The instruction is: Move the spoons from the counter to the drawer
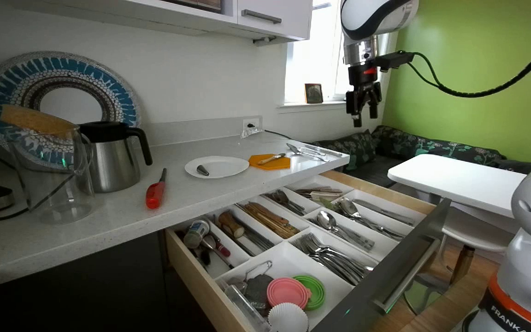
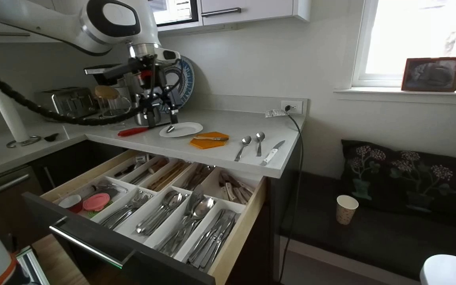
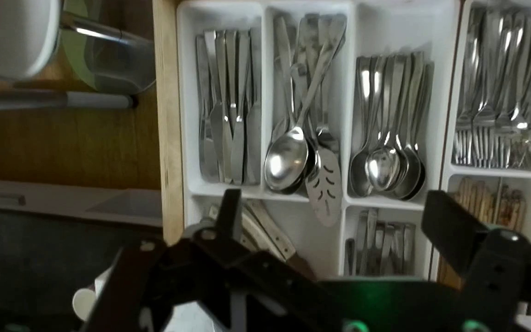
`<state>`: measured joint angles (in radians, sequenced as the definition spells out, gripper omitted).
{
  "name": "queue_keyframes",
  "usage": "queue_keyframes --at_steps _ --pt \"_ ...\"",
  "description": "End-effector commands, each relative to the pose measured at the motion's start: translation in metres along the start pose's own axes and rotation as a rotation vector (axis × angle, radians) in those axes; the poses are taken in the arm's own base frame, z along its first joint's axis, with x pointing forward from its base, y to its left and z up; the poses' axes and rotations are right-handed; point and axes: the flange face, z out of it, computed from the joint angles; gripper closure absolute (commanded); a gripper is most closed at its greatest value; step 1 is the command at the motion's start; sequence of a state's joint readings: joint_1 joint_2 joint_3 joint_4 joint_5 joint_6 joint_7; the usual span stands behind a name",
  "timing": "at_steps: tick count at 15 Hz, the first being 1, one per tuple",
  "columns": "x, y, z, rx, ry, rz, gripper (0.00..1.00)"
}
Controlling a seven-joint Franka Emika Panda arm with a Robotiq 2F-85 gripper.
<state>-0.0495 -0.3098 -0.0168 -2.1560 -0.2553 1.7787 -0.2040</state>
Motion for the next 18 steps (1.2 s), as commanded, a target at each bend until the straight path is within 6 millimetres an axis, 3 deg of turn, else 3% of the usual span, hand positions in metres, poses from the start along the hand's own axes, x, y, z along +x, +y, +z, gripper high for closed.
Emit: queue_keyframes --at_steps 1,7,13,15,16,18 --pt "0.055 0.030 0.018 0.019 0.051 -0.096 0.00" --pt "0.127 0.058 0.054 0.083 0.181 -0.136 0.00" --pt "0.179 0.081 0.099 0.108 0.267 -0.206 0.00" --pt "0.190 0.094 0.119 0.106 0.276 -0.221 0.00" --pt "0.176 0.082 0.102 0.091 0.258 -0.201 0.00" --pt "0.184 0.091 0.118 0.093 0.255 -0.207 0.00"
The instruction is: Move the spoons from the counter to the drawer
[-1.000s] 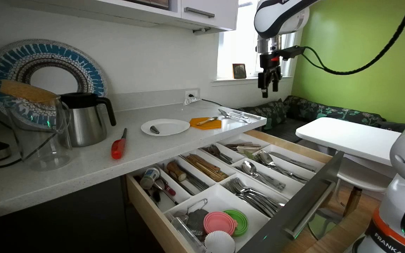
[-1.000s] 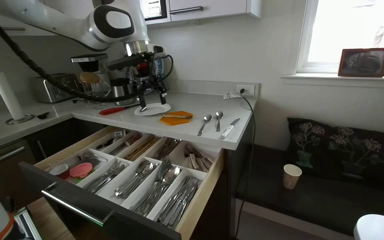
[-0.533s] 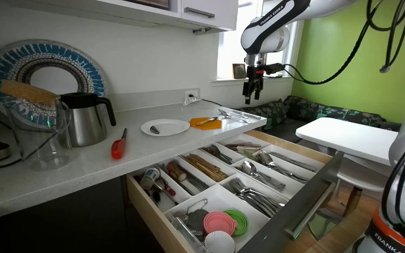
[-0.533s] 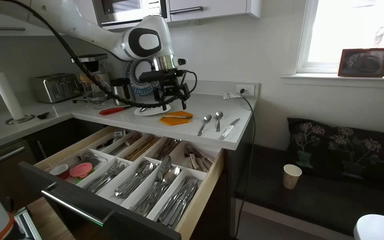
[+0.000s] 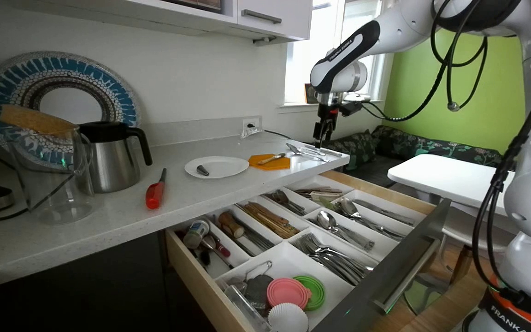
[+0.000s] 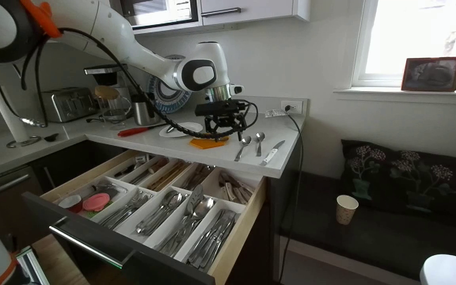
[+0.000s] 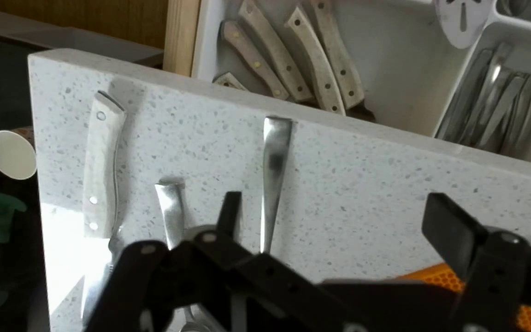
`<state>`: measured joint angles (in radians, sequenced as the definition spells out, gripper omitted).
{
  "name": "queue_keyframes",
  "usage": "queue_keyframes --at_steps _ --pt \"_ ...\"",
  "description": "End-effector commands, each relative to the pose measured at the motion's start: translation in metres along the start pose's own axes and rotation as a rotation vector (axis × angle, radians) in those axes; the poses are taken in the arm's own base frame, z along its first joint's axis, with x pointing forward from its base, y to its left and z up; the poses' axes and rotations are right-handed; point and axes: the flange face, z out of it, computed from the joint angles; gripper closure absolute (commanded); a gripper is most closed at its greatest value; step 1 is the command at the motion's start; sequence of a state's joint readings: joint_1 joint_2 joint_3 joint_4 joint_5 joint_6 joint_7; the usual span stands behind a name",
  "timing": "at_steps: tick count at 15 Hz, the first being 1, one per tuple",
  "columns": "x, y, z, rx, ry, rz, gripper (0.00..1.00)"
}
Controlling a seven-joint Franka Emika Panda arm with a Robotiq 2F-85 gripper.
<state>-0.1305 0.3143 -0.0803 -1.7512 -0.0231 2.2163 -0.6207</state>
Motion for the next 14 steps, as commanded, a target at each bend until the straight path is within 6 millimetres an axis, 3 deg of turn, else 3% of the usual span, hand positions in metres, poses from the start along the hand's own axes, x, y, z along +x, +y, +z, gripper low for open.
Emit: queue_keyframes --at_steps 1,6,14 --pt "0.001 0.003 0.002 0.001 -0.002 -0.002 0.00" --pt "0.006 0.003 0.000 -0.003 0.006 -0.008 0.00" --pt "0.026 0.016 0.036 0.010 0.089 -0.006 0.00"
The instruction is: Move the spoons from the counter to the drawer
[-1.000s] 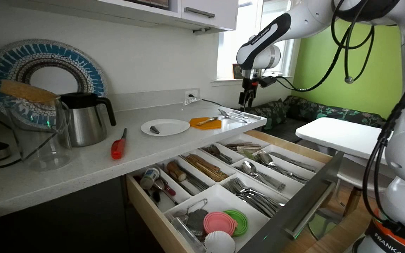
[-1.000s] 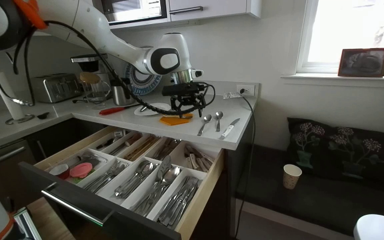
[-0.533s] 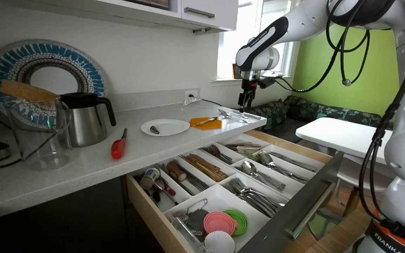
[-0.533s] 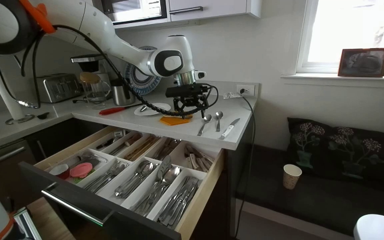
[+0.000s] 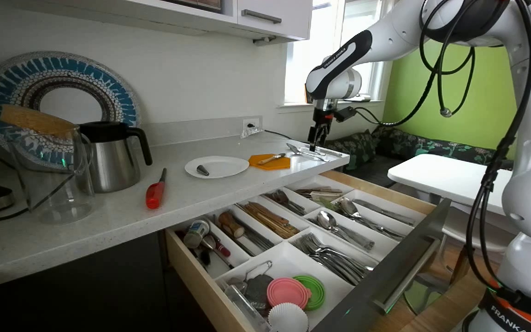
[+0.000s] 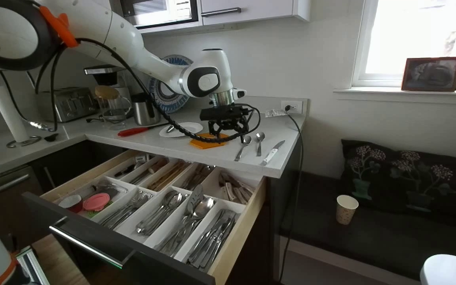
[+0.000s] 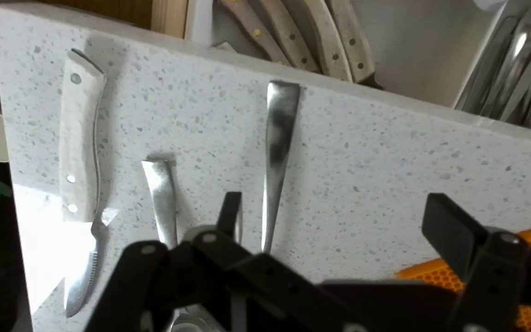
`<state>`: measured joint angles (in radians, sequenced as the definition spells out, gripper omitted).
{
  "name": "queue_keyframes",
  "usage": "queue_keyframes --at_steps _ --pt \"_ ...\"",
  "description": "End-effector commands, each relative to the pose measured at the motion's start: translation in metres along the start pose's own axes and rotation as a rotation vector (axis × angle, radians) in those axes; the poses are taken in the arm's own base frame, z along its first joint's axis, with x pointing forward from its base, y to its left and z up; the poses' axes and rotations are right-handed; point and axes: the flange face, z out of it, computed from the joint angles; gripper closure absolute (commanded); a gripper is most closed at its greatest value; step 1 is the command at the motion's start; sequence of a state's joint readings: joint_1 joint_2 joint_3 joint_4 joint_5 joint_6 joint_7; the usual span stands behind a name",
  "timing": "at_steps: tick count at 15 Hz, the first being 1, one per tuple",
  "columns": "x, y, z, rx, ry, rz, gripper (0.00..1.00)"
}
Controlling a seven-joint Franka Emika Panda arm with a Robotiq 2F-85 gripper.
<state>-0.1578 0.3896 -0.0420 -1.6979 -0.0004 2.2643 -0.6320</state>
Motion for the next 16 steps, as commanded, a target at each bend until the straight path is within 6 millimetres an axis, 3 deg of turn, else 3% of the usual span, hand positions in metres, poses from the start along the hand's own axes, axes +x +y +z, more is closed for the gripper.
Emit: queue_keyframes --at_steps 1,6,11,15,16 --pt "0.009 0.016 0.018 0.002 0.065 0.008 0.00" --pt "0.017 0.026 0.033 0.049 0.126 0.043 0.00" --pt "0.023 0.036 0.041 0.056 0.161 0.054 0.47" --pt "0.026 0.042 0.048 0.055 0.173 0.062 0.65" --pt "0.026 0.043 0.049 0.056 0.174 0.064 0.65"
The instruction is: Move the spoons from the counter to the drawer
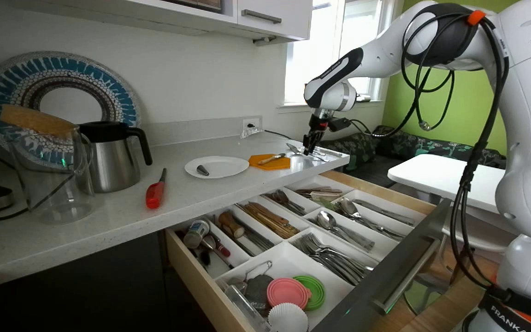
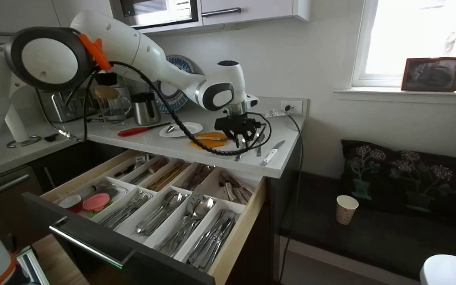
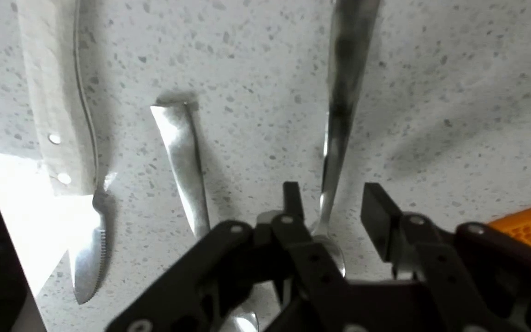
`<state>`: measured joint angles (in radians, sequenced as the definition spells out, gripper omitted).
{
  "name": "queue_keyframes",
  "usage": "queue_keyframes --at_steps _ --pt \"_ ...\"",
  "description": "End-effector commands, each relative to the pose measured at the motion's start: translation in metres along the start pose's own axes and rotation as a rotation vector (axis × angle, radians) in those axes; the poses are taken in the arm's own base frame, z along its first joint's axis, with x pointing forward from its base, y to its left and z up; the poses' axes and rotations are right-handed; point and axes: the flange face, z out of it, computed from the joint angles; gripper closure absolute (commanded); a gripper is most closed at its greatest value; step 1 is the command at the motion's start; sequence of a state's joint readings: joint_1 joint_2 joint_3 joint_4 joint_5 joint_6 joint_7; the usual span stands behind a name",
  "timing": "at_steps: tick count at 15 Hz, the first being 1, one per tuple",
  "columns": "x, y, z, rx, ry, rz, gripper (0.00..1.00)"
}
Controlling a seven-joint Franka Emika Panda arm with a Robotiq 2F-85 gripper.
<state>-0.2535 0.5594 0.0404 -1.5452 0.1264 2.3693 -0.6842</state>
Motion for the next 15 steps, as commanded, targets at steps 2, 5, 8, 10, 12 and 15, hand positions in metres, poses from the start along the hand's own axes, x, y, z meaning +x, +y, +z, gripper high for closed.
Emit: queue_keyframes --at_steps 2,5,8,10,12,15 --pt "0.003 0.010 0.012 0.012 0.027 0.000 0.67" --pt "0.003 0.012 0.013 0.020 0.025 0.003 0.99" --pt "0.001 0.002 0.005 0.051 -0.001 0.015 0.98" --pt "-0.003 -0.007 -0.006 0.062 -0.014 0.018 0.98" --pt "-0.014 -0.016 -0.021 0.096 -0.023 0.003 0.98" --pt "-0.044 -0.024 -0.044 0.140 -0.025 -0.044 0.98"
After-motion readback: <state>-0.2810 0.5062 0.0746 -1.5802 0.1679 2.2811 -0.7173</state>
